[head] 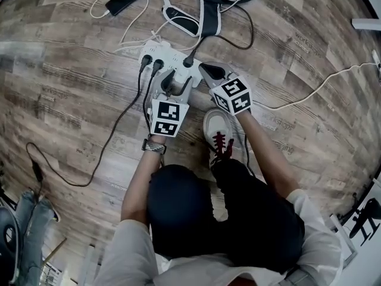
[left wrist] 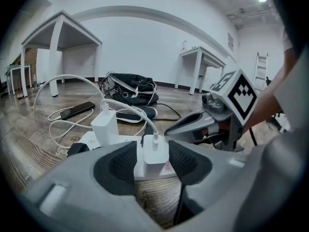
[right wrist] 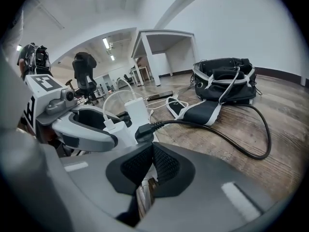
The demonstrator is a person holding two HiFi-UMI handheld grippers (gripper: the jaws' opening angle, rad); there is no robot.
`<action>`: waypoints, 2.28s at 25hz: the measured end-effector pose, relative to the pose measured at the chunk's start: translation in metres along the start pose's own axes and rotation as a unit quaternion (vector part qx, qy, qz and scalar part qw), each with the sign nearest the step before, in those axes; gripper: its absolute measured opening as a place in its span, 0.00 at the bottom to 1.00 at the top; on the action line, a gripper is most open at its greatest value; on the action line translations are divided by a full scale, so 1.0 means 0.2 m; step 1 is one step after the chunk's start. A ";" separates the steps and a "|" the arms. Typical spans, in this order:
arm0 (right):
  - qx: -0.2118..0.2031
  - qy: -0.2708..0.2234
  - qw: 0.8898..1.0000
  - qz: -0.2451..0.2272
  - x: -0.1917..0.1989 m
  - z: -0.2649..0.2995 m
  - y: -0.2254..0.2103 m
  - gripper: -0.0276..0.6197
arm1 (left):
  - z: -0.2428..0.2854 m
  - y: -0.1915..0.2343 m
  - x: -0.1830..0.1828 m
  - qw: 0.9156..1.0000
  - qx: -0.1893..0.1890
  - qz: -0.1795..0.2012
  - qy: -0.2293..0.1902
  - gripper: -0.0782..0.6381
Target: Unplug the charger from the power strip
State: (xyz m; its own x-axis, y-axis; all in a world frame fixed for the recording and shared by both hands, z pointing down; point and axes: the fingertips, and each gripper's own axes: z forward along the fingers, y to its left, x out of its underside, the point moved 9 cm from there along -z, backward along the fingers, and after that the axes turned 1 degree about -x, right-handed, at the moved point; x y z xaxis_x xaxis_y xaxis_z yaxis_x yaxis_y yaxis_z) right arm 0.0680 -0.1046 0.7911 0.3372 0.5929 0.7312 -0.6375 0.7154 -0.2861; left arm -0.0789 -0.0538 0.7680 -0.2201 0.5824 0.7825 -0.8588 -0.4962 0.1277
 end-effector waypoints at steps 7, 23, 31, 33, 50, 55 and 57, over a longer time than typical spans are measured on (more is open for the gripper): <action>-0.002 0.000 1.000 0.003 0.03 0.02 0.00 0.05 | 0.05 -0.02 0.02 1.000 -0.008 0.013 0.012 0.39; 0.010 -0.010 1.000 -0.012 0.04 0.02 0.01 0.05 | 0.06 -0.02 0.04 0.999 -0.032 -0.011 0.017 0.30; 0.001 -0.015 1.000 -0.014 0.04 0.02 0.00 0.04 | 0.06 0.00 0.05 0.999 -0.026 -0.046 0.008 0.31; 0.001 -0.016 1.000 -0.015 0.04 0.02 0.00 0.04 | 0.06 0.00 0.04 0.999 -0.028 -0.039 0.009 0.31; -0.001 -0.021 1.000 -0.022 0.04 0.02 0.00 0.04 | 0.06 0.00 0.03 0.999 -0.031 -0.030 0.021 0.30; 0.000 -0.029 0.999 -0.025 0.05 0.02 0.01 0.04 | 0.05 0.00 0.03 0.999 -0.028 -0.034 0.018 0.31; 0.001 -0.028 0.999 -0.023 0.05 0.02 0.01 0.04 | 0.06 -0.01 0.03 0.999 -0.032 -0.008 0.025 0.30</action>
State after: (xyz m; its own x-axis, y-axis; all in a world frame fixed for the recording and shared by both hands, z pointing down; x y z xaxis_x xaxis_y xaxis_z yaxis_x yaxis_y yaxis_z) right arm 0.0678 -0.0991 0.8005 0.3274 0.5379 0.7768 -0.6238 0.7406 -0.2498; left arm -0.0729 -0.0559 0.7795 -0.2284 0.6218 0.7491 -0.8897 -0.4457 0.0987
